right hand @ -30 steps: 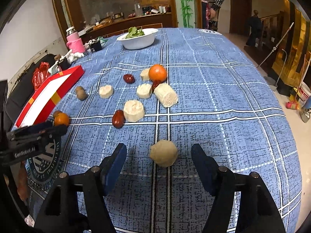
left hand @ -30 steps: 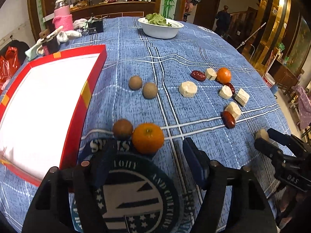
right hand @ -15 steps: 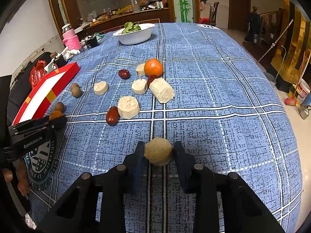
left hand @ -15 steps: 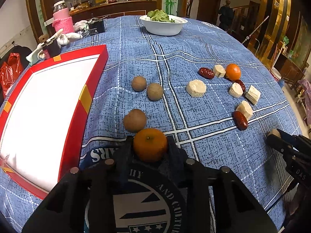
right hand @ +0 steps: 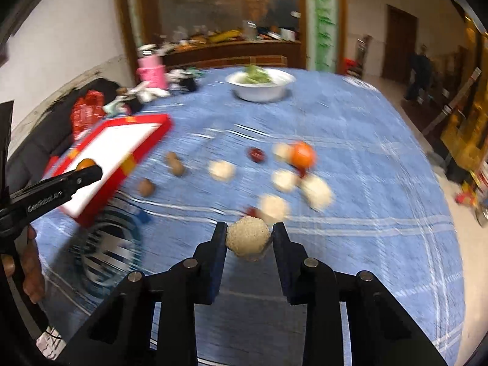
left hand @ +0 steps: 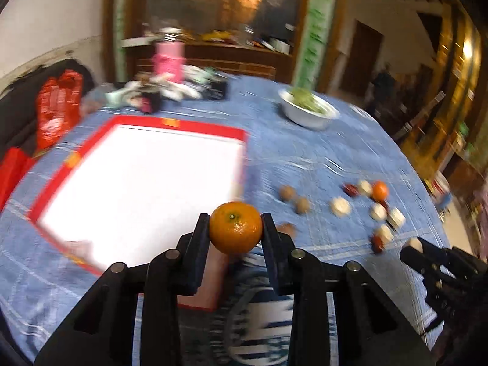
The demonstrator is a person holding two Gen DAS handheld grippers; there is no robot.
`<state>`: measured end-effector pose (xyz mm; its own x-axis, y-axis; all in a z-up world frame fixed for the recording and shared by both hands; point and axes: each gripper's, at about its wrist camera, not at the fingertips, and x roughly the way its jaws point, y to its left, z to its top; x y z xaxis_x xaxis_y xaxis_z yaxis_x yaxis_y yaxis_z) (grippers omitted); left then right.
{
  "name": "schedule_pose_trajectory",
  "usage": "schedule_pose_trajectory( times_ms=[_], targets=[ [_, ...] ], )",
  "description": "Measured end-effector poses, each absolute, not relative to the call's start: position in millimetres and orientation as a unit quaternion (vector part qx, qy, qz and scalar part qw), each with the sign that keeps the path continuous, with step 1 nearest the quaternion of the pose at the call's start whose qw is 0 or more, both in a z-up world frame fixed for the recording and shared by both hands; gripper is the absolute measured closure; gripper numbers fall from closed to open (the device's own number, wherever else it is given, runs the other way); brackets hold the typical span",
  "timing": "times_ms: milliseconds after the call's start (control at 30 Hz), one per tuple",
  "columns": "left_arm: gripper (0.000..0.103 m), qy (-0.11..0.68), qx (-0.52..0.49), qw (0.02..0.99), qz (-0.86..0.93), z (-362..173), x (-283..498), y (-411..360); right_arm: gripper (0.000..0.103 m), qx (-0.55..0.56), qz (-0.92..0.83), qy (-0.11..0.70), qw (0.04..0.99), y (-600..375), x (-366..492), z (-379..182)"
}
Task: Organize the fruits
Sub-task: 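Carry both items over the red-rimmed tray and open both grippers to drop them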
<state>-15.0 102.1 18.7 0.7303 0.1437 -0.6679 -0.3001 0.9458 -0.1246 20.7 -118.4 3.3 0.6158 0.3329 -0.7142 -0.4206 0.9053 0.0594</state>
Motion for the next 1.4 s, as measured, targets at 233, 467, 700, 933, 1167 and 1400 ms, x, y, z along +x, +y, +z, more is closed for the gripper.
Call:
schedule_pose_trajectory(
  times_ms=[233,467,700,933,1167,1400],
  targets=[
    [0.073,0.364,-0.131,0.902,0.191,3,-19,162,0.072,-0.054,0.308,0.361,0.878,-25,29,20],
    [0.073,0.376,-0.148,0.888,0.22,-11,-25,197,0.072,-0.078,0.389,0.345,0.851,77,39,25],
    [0.072,0.395,-0.156,0.875,0.233,-22,-28,218,0.072,-0.105,0.407,0.379,0.824,130,49,1],
    [0.072,0.419,-0.161,0.861,0.237,-33,-28,227,0.054,-0.127,0.403,0.405,0.811,148,57,-18],
    [0.043,0.403,-0.152,0.868,0.249,-23,-35,229,0.029,-0.107,0.393,0.389,0.826,122,53,-5],
    [0.041,0.342,-0.175,0.895,0.226,0,-51,210,0.025,-0.032,0.324,0.357,0.875,-5,44,23]
  ],
)
